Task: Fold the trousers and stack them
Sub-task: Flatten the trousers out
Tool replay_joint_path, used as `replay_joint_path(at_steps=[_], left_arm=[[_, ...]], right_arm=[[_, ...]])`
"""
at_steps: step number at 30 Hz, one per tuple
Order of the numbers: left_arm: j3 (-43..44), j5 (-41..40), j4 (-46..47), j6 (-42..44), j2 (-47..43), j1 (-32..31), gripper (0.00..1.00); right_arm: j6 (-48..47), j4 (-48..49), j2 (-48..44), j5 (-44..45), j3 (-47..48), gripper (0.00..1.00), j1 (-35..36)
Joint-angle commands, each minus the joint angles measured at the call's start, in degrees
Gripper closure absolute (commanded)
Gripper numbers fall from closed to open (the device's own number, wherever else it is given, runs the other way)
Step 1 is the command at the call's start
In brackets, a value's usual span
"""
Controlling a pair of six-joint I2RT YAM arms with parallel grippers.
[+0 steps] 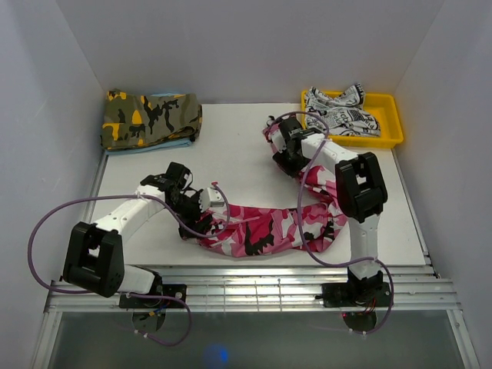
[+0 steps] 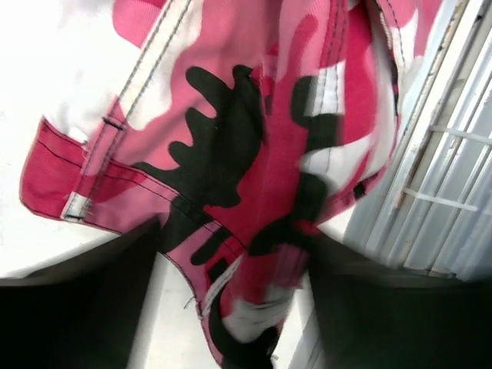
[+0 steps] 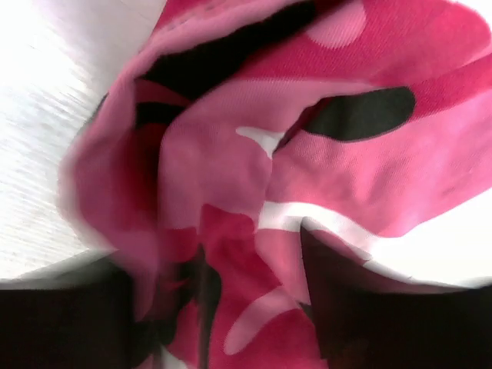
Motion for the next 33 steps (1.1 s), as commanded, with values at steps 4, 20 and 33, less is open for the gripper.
replay_joint_path(at_steps=[4, 20, 33], left_arm=[[3.05, -1.36, 6.49, -4.30, 0.20, 1.24, 0.86], [32.75, -2.06, -17.23, -21.18, 2.66, 40.89, 1.00], [48.99, -5.23, -12.60, -28.03, 25.49, 47.57, 0.66]], right_arm=[[-1.73, 0.21, -11.11, -0.78, 0.35, 0.92, -1.54], [3.45, 3.02, -53.67, -30.49, -17.82, 0.92, -54.35], [-1.29, 0.74, -55.63, -40.86, -35.25, 0.92, -59.55]])
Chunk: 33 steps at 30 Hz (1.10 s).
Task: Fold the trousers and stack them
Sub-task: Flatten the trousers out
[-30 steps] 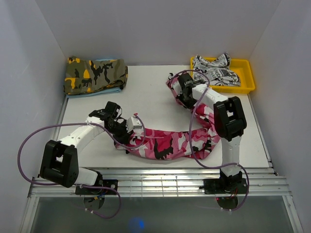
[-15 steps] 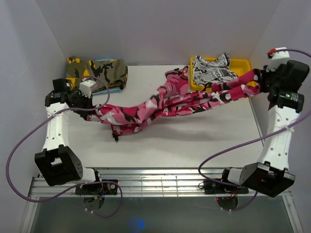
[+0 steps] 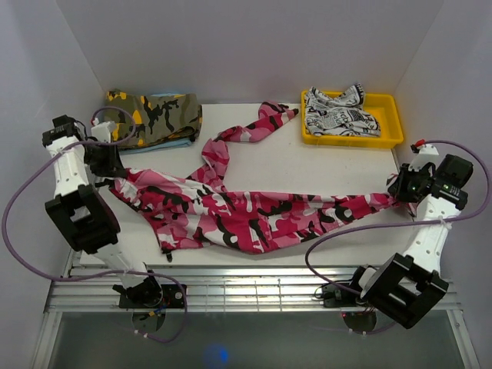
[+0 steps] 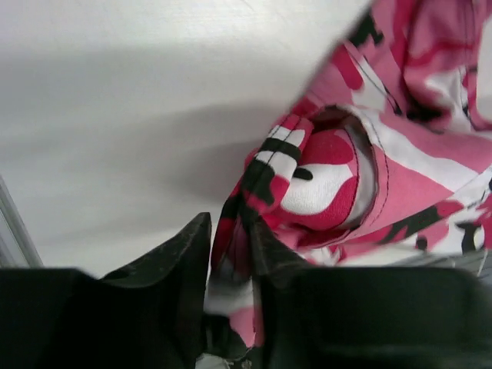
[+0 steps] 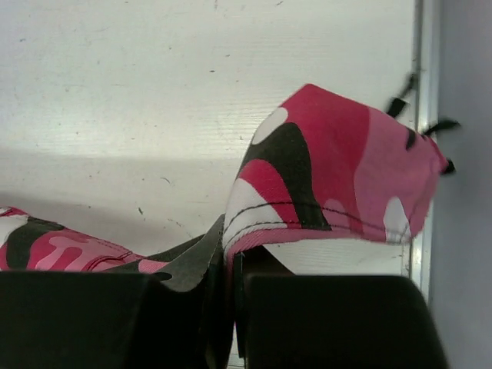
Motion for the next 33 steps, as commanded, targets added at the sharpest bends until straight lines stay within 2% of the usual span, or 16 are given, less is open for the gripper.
replay_joint_path(at_steps=[1, 2, 3, 4, 7, 9, 12, 13, 17, 19, 20, 21, 23, 25, 29, 33], left_arm=[[9.04, -0.62, 7.49, -3.97, 9.24, 0.62, 0.59], [12.11, 1.30, 8.02, -4.07, 11.53, 0.62, 0.52], [18.50, 2.11, 8.20, -5.02, 15.73, 0.10, 0.34], [22.13, 2.99, 7.86, -4.86, 17.77, -0.34, 0.28], [31.88, 3.09, 5.40, -2.66, 21.40, -1.58, 0.18], [32.97, 4.48, 0.75, 3.18, 19.22, -1.67, 0.14], [19.32, 3.36, -2.43, 8.75, 12.02, -1.75, 0.14], [7.52, 2.30, -1.39, 10.51, 5.99, -1.75, 0.14], [-16.26, 0.43, 6.35, 14.72, -7.50, -1.84, 0.13], [-21.06, 5.77, 3.57, 21.29, -12.06, -1.84, 0.13], [-23.25, 8.85, -1.85, 32.91, -17.57, -1.84, 0.13], [-27.63, 12.62, -3.90, 38.59, -20.50, -2.45, 0.13], [-31.17, 13.89, -7.60, 51.14, -26.39, -4.12, 0.14], [-35.91, 9.96, -7.79, 55.07, -32.64, -9.90, 0.17], [-44.44, -1.91, -5.16, 57.01, -34.33, -22.56, 0.21], [-47.62, -4.47, -1.65, 55.54, -30.22, -26.80, 0.21]], right_arm=[[-2.67, 3.19, 4.56, -5.89, 1.01, 0.92, -0.30], [-2.94, 3.62, 5.37, -8.52, 1.02, 0.92, -0.04], [-2.50, 4.67, 5.98, -8.89, 0.84, 0.92, 0.57], [-1.72, 5.89, 7.21, -9.16, 0.75, 0.92, 1.19], [-4.24, 4.51, 10.89, -9.08, 2.33, 0.92, 5.49], [-5.92, 2.40, 12.23, -6.62, 2.51, 0.92, 8.83], [-8.65, 1.77, 13.46, -3.19, 0.76, 0.92, 10.95], [-9.09, 2.12, 13.55, -2.40, 0.06, 0.92, 11.21], [-13.47, 2.57, 12.85, 2.69, -2.49, 0.92, 11.83], [-17.34, 0.90, 11.80, 3.50, -2.24, 0.92, 12.18], [-18.66, 0.11, 11.18, 2.98, -2.06, 0.92, 12.18], [-20.67, -0.59, 10.48, 2.45, -1.36, 0.92, 12.18], [-21.39, -1.30, 8.20, 1.48, -0.66, 0.92, 12.18], [-20.35, -1.04, 6.88, 1.13, 1.10, 0.92, 12.09], [-16.75, -1.73, 8.53, -0.10, 6.19, 0.92, 12.27], [-13.67, -2.97, 12.57, -1.60, 11.12, 0.92, 12.27]])
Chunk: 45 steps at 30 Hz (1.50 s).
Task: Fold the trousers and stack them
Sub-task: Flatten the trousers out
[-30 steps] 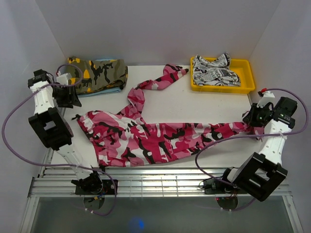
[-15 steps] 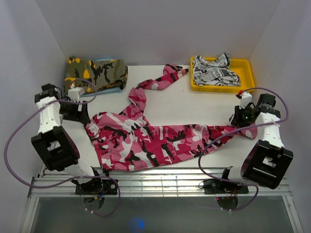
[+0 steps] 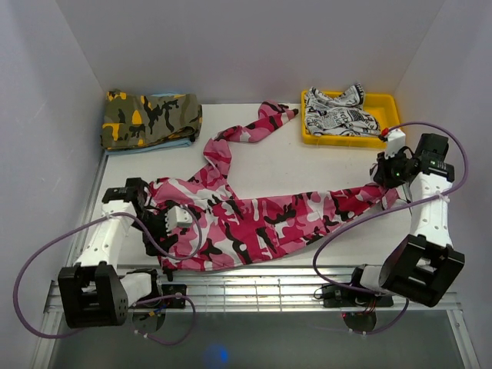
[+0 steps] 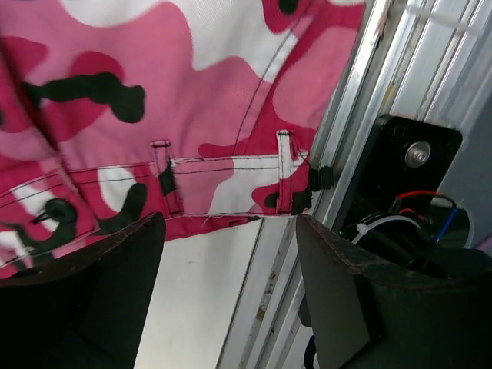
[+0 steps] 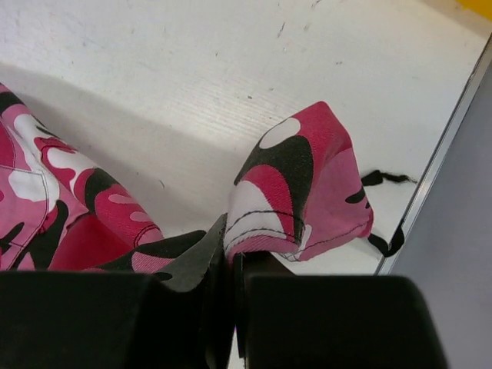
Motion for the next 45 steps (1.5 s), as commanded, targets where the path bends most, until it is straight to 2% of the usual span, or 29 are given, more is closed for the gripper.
replay_joint_path(at_steps=[1, 3, 5, 6, 7, 8, 10, 13, 15, 16, 17, 19, 20, 21, 22, 23, 24, 27, 28, 30, 31, 34, 35, 39, 43, 45], left_arm=[[-2.50, -5.45, 5.00, 1.81, 4.70, -5.02, 0.21], [-3.82, -7.57, 9.39, -1.53, 7.34, -8.38, 0.21], [-6.02, -11.51, 20.10, -8.47, 10.68, -9.79, 0.28], [-6.46, -13.53, 23.18, -10.49, 12.35, -9.88, 0.33], [-6.64, -15.82, 28.43, -13.99, 16.63, -9.97, 0.45], [-5.86, -20.10, 30.83, -15.51, 18.93, -9.36, 0.52], [-3.50, -20.85, 35.22, -16.92, 22.63, -7.26, 0.63], [6.33, -19.36, 36.22, -19.65, 29.75, -2.68, 0.73], [15.83, -17.35, 34.65, -21.06, 33.98, 1.97, 0.81], [18.55, -16.55, 31.24, -20.45, 34.68, 2.85, 0.82], [21.10, -15.32, 28.08, -15.75, 35.04, 4.17, 0.82], [28.92, -8.13, 17.91, -10.36, 33.12, 4.88, 0.77], [32.00, -4.97, 16.46, -9.73, 32.06, 5.06, 0.71], [38.55, -1.63, 15.75, -11.81, 30.75, 4.89, 0.47], [41.84, 4.32, 15.91, -14.62, 30.65, 4.28, 0.35], [44.92, 6.38, 16.87, -18.30, 30.91, 1.92, 0.29], [49.21, 7.53, 18.62, -26.95, 32.22, 0.33, 0.22], [52.06, 5.96, 29.86, -38.34, 35.12, -7.84, 0.19], [52.15, 5.44, 37.02, -44.73, 37.30, -9.60, 0.17], [52.59, 0.44, 43.83, -50.39, 40.65, -14.35, 0.16], [55.12, -4.02, 48.74, -54.59, 45.28, -17.23, 0.15], [62.23, -9.41, 53.52, -59.19, 54.26, -20.33, 0.13], [68.00, -11.25, 54.32, -61.47, 60.38, -21.73, 0.09], [81.66, -22.31, 57.13, -63.60, 74.39, -23.77, 0.05], [85.47, -32.25, 63.70, -61.59, 82.14, -25.52, 0.02], [86.16, -34.38, 62.86, -57.82, 85.91, -26.05, 0.02]], right_arm=[[2.90, -0.54, 2.61, -2.36, 5.61, 0.92, 0.07], [4.14, -0.46, 3.75, -3.59, 6.58, 0.92, 0.07], [5.01, -0.54, 4.28, -5.00, 7.90, 0.92, 0.25], [5.02, -0.98, 4.55, -5.61, 8.34, 0.92, 0.25], [5.11, -1.07, 4.73, -6.05, 8.69, 0.92, 0.34], [5.19, -0.90, 4.64, -6.23, 9.05, 0.92, 0.42], [5.63, -0.28, 4.73, -6.49, 9.22, 0.92, 0.86], [5.90, 0.16, 5.34, -7.02, 9.14, 0.92, 1.82], [5.02, -0.45, 5.61, -7.72, 9.31, 0.92, 2.53], [4.32, -1.76, 5.61, -9.12, 9.31, 0.92, 3.49], [3.36, -2.64, 5.61, -9.92, 9.40, 0.92, 4.02], [0.90, -4.75, 4.82, -12.54, 9.23, 0.92, 5.86], [0.10, -6.33, 4.21, -13.78, 8.96, 0.92, 6.22], [-0.69, -6.69, 2.46, -15.01, 8.53, 0.92, 6.57], [-0.52, -6.26, 1.22, -15.98, 6.87, 0.92, 7.10], [0.09, -3.73, -0.27, -16.08, 5.72, 0.92, 7.36], [0.62, -2.32, -3.42, -16.16, 4.67, 0.92, 7.80], [3.52, 2.86, -10.09, -17.04, 0.54, 0.92, 7.89], [4.13, 4.01, -11.69, -17.48, -0.35, 0.92, 7.98], [6.07, 7.01, -16.35, -17.74, -2.90, 0.92, 8.07], [6.51, 7.80, -17.67, -17.92, -4.12, 0.92, 7.98], [7.83, 10.08, -22.07, -17.66, -5.71, 0.92, 7.98], [8.27, 10.44, -22.95, -17.57, -6.15, 0.92, 7.98], [10.02, 9.65, -23.66, -17.75, -6.07, 0.92, 8.16], [11.08, 8.86, -22.17, -17.22, -5.28, 0.92, 8.25], [11.52, 9.12, -21.82, -17.13, -5.10, 0.92, 8.25]])
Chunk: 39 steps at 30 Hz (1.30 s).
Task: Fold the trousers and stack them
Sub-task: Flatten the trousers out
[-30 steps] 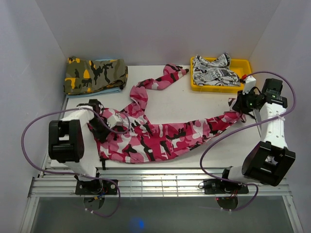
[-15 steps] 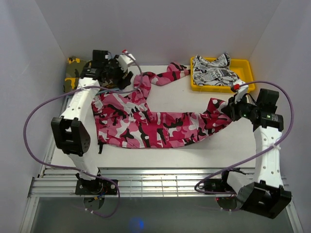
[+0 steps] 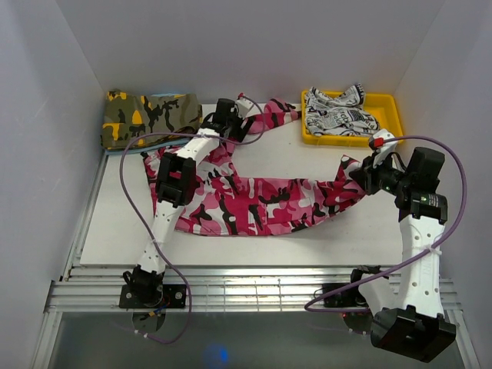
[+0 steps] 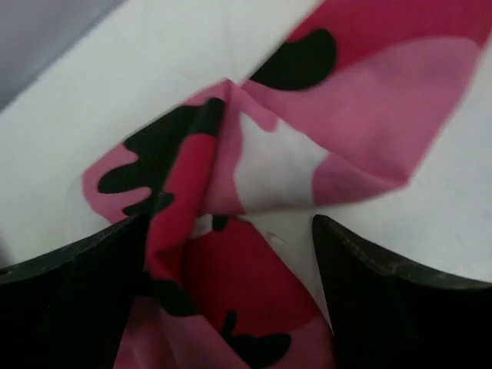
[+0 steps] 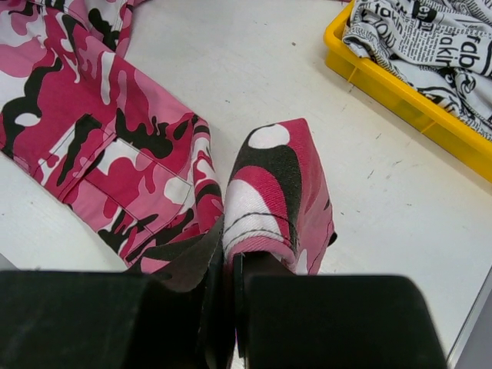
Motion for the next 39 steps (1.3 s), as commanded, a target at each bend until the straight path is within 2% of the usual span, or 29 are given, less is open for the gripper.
replay_joint_path(at_steps=[1, 2, 3, 4, 5, 6, 7, 9, 10, 11, 13, 14, 15, 18, 19, 22, 23, 24, 26, 28, 29, 30, 31, 33, 34, 35, 38, 39], left_arm=[[3.57, -9.01, 0.59, 3.11, 0.33, -1.13, 0.05], [3.57, -7.18, -1.60, 3.21, 0.60, -1.05, 0.13], [2.27, -4.29, -6.50, 2.95, -0.44, -0.96, 0.38], [0.51, 4.36, -8.64, 2.94, -1.84, -0.96, 0.49], [-2.11, 9.14, -10.83, 3.47, -3.86, -0.87, 0.61], [-5.88, 12.84, -12.33, 4.08, -6.57, -0.96, 0.71], [-15.58, 20.97, -12.61, 4.70, -13.39, -0.87, 0.83], [-25.91, 30.33, -14.71, 8.81, -21.41, -1.05, 0.87], [-34.92, 34.11, -16.03, 13.71, -29.37, -1.66, 0.87], [-38.23, 41.37, -18.39, 16.71, -32.76, -2.10, 0.87], [-41.94, 45.47, -28.21, 21.20, -37.43, -5.07, 0.85], [-42.30, 51.06, -33.39, 27.66, -39.28, -6.40, 0.84], [-42.48, 54.07, -41.53, 30.08, -39.73, -7.72, 0.84], [-43.36, 61.28, -52.55, 37.29, -39.30, -15.00, 0.83], [-43.54, 62.01, -54.60, 39.40, -38.95, -19.72, 0.82], [-45.20, 63.07, -56.82, 44.07, -38.77, -26.08, 0.81], [-45.64, 63.15, -56.13, 44.16, -39.12, -26.27, 0.80], [-46.00, 62.20, -52.55, 40.69, -40.51, -26.10, 0.73], [-46.26, 59.92, -49.45, 38.20, -42.80, -23.74, 0.72], [-47.49, 54.49, -41.29, 32.14, -47.54, -19.97, 0.68], [-47.41, 52.89, -39.61, 31.52, -48.69, -18.55, 0.66], [-45.66, 51.57, -40.73, 34.55, -49.22, -17.41, 0.63], [-44.34, 47.46, -42.13, 36.15, -49.49, -15.92, 0.52], [-42.40, 44.19, -41.54, 34.51, -50.19, -13.89, 0.42], [-41.35, 43.82, -40.92, 32.41, -50.80, -10.75, 0.29], [-40.99, 43.99, -40.48, 31.61, -52.55, -8.89, 0.02], [-40.64, 42.85, -38.19, 27.21, -56.68, -1.60, 0.02], [-41.07, 43.11, -38.71, 26.77, -57.92, 2.86, 0.02]], right_arm=[[1.77, 2.50, -0.11, -0.98, 1.19, 0.92, 0.38], [1.86, 2.59, -0.11, -1.07, 1.37, 0.92, 0.38], [1.86, 2.59, -0.29, -1.15, 1.63, 0.92, 0.46], [1.86, 2.68, -0.46, -0.98, 1.98, 0.92, 0.47], [2.21, 2.85, -0.90, -0.81, 2.16, 0.92, 0.47], [2.47, 2.94, -1.16, -0.63, 2.42, 0.92, 0.47], [2.56, 2.94, -1.52, -0.45, 2.69, 0.92, 0.47], [3.44, 3.55, -2.83, -0.02, 2.95, 0.92, 0.47], [3.79, 3.99, -3.45, 0.25, 2.87, 0.92, 0.47], [4.06, 4.43, -4.67, 0.51, 2.69, 0.92, 0.47], [5.64, 5.66, -5.91, 0.78, 2.51, 0.92, 0.55], [6.08, 5.84, -6.96, 0.69, 2.86, 0.92, 0.47], [7.21, 5.93, -7.49, 0.34, 3.13, 0.92, 0.47], [8.97, 6.19, -9.34, -0.71, 4.35, 0.92, 0.55], [10.20, 6.54, -9.86, -1.41, 4.45, 0.92, 0.55], [11.87, 7.77, -11.19, -3.17, 3.66, 0.92, 0.55], [12.23, 8.99, -11.27, -3.44, 3.13, 0.92, 0.55], [12.41, 9.35, -11.01, -3.61, 2.26, 0.92, 0.55], [12.50, 10.32, -9.88, -3.79, 1.46, 0.92, 0.55], [12.41, 10.85, -8.99, -5.45, 0.15, 0.92, 0.55], [13.19, 11.29, -8.12, -6.33, -0.29, 0.92, 0.55], [13.90, 12.51, -7.68, -8.34, -0.82, 0.92, 0.64], [14.95, 13.57, -7.32, -9.15, -2.04, 0.92, 0.90], [17.49, 16.02, -6.09, -9.51, -3.28, 0.92, 2.91], [18.03, 16.65, -5.74, -8.81, -3.81, 0.92, 4.14], [18.29, 16.74, -5.30, -8.54, -4.16, 0.92, 5.29], [20.22, 18.84, -5.47, -6.88, -4.60, 0.92, 11.44], [21.71, 19.72, -5.39, -5.82, -4.61, 0.92, 14.32]])
